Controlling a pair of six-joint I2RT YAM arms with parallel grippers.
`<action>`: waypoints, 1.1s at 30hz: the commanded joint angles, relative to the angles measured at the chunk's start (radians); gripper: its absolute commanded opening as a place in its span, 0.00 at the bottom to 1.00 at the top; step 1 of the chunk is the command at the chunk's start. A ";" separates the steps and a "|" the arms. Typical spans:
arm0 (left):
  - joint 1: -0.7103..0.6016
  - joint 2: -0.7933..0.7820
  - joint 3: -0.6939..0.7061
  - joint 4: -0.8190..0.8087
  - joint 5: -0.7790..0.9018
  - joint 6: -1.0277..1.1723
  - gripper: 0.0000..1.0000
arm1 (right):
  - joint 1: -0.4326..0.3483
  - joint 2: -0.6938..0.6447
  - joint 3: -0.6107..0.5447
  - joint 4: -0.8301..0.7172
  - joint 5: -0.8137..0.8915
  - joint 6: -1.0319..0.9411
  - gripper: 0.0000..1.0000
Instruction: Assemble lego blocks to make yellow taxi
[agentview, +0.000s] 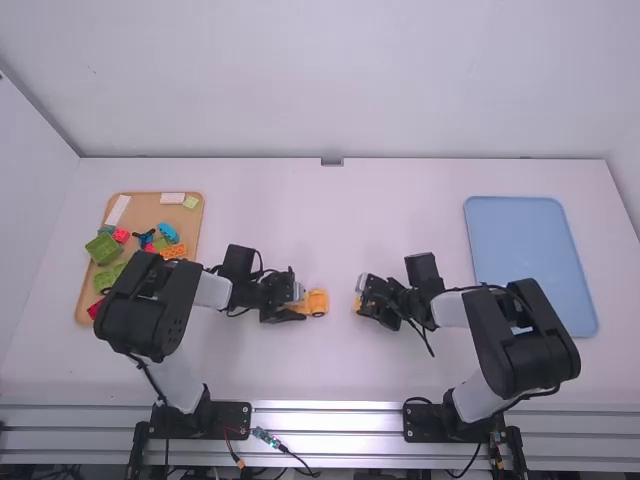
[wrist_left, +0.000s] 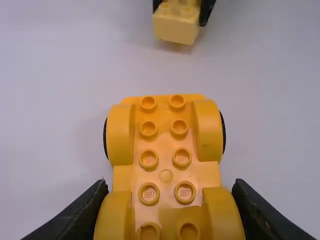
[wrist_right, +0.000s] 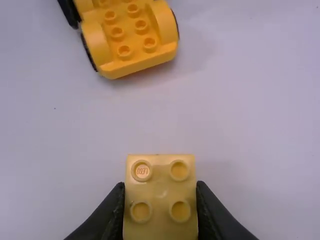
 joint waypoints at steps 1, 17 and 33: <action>-0.003 0.036 0.021 -0.008 0.016 0.034 0.49 | 0.004 -0.051 0.018 -0.014 -0.014 -0.001 0.13; -0.004 0.179 0.166 -0.115 0.091 0.076 0.52 | 0.121 -0.140 0.149 -0.223 0.048 -0.024 0.00; -0.040 0.156 0.047 0.106 -0.011 -0.059 0.44 | 0.121 -0.139 0.162 -0.217 0.039 0.000 0.00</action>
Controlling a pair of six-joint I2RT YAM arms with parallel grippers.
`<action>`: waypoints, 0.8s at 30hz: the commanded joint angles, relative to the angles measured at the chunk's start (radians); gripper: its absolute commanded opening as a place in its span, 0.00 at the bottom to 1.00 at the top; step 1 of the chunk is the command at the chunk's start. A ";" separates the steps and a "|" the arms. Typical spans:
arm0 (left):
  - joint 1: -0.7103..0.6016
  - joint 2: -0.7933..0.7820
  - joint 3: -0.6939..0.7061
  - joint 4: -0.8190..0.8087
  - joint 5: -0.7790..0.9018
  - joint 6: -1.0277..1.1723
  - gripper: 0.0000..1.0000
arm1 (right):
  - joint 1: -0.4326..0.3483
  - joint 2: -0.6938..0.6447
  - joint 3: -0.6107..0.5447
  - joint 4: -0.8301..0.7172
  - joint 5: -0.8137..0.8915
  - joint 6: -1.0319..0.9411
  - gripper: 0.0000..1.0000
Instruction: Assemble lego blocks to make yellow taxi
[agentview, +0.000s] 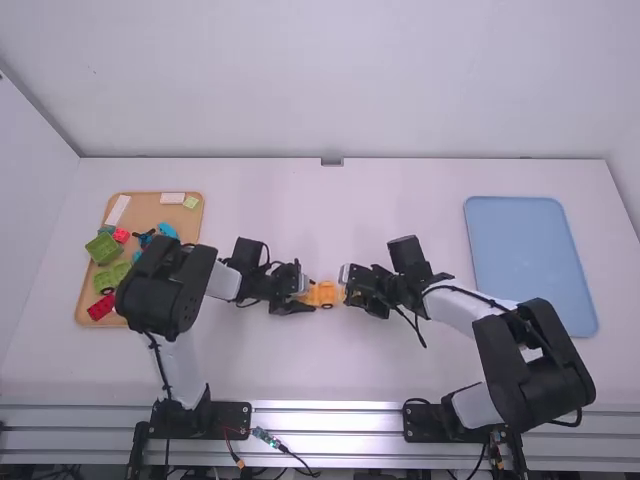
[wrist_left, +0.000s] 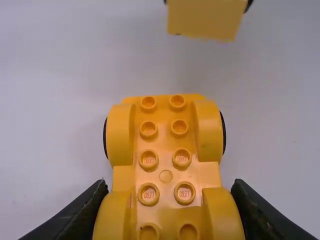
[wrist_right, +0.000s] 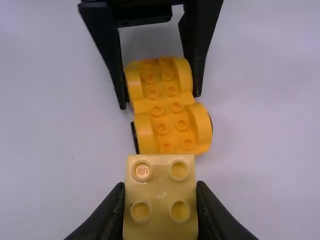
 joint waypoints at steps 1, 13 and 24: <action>-0.023 0.015 -0.050 0.010 -0.100 -0.025 0.45 | 0.001 -0.011 0.018 0.000 -0.009 0.014 0.00; -0.029 0.011 0.008 -0.110 -0.171 -0.032 0.36 | 0.060 0.111 0.136 -0.116 0.021 -0.059 0.00; -0.042 0.011 -0.009 -0.105 -0.205 -0.004 0.36 | 0.072 0.181 0.136 -0.002 -0.023 -0.044 0.00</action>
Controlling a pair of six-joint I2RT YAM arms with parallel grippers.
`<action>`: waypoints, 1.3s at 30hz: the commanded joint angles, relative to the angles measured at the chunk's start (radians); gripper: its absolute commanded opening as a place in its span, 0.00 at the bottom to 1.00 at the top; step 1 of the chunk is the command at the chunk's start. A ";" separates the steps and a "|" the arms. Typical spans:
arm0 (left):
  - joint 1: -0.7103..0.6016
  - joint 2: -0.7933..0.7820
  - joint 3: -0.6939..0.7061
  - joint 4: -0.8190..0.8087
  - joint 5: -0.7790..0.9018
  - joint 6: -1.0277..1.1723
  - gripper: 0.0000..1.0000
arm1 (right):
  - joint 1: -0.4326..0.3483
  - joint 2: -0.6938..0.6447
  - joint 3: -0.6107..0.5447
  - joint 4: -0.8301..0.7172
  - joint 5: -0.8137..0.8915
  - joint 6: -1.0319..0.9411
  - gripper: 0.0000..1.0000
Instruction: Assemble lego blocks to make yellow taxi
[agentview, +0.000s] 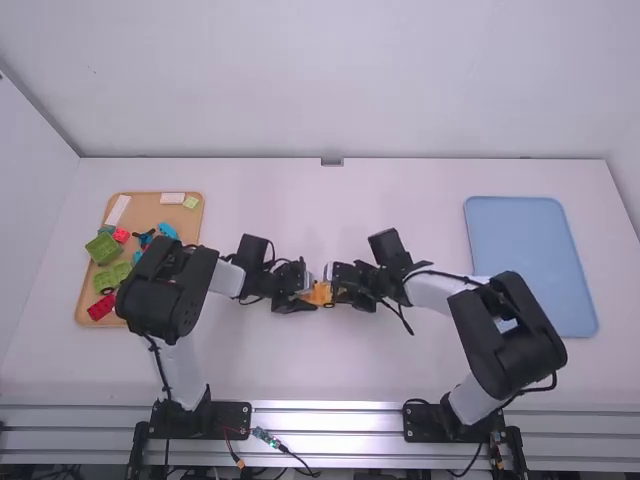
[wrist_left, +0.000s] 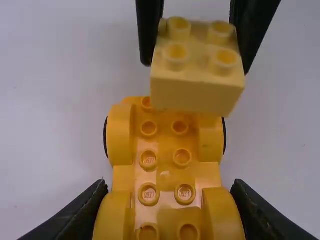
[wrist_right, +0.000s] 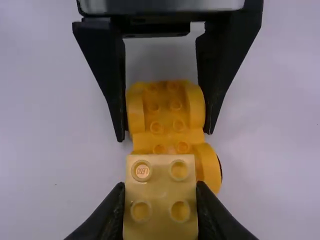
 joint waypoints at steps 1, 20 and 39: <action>-0.014 0.028 -0.053 -0.016 -0.141 0.004 0.37 | 0.000 0.023 0.018 -0.007 -0.025 -0.002 0.00; -0.021 0.027 -0.097 0.036 -0.167 0.005 0.34 | 0.015 0.023 0.018 0.043 -0.037 0.017 0.00; -0.021 0.026 -0.096 0.019 -0.169 0.004 0.32 | 0.036 0.082 0.087 -0.019 0.001 0.010 0.00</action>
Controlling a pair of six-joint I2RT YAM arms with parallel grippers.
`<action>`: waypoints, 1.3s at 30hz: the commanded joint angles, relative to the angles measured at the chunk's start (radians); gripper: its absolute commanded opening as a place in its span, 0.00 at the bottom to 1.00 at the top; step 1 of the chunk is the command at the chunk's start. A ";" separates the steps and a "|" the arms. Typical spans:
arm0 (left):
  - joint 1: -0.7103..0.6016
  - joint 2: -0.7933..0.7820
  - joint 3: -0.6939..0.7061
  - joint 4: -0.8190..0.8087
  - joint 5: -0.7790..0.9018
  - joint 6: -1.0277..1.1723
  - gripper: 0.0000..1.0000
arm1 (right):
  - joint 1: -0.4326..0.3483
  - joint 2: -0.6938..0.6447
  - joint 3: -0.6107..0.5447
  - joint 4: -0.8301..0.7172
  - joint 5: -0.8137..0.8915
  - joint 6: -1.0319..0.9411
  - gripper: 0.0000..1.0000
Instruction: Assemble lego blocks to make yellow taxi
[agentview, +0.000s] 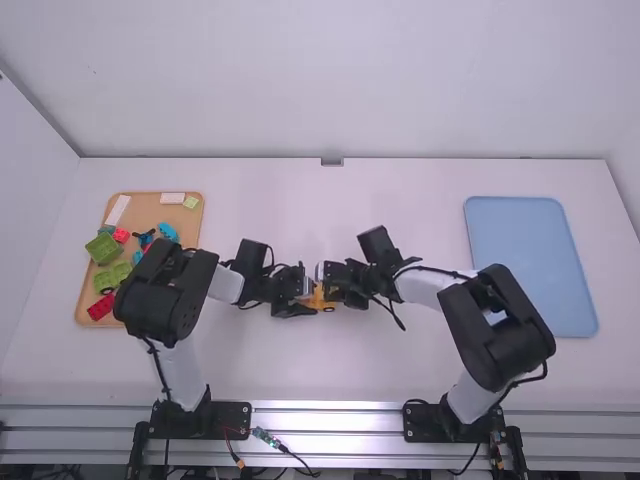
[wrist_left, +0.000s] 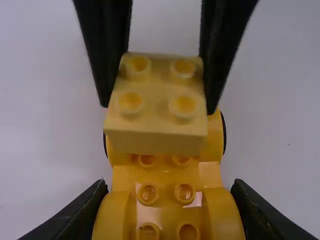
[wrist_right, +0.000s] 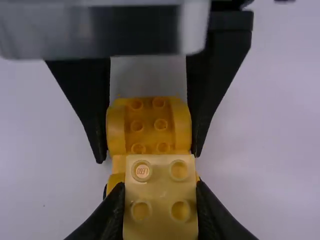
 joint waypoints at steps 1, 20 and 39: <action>-0.014 0.044 -0.041 -0.039 -0.171 0.015 0.32 | -0.007 0.038 0.034 -0.023 -0.023 -0.010 0.00; -0.014 0.044 0.002 -0.095 -0.195 0.012 0.31 | 0.027 0.061 0.037 -0.023 0.005 -0.016 0.00; -0.014 0.044 0.004 -0.104 -0.197 0.018 0.32 | -0.004 0.061 0.033 -0.058 0.043 -0.020 0.00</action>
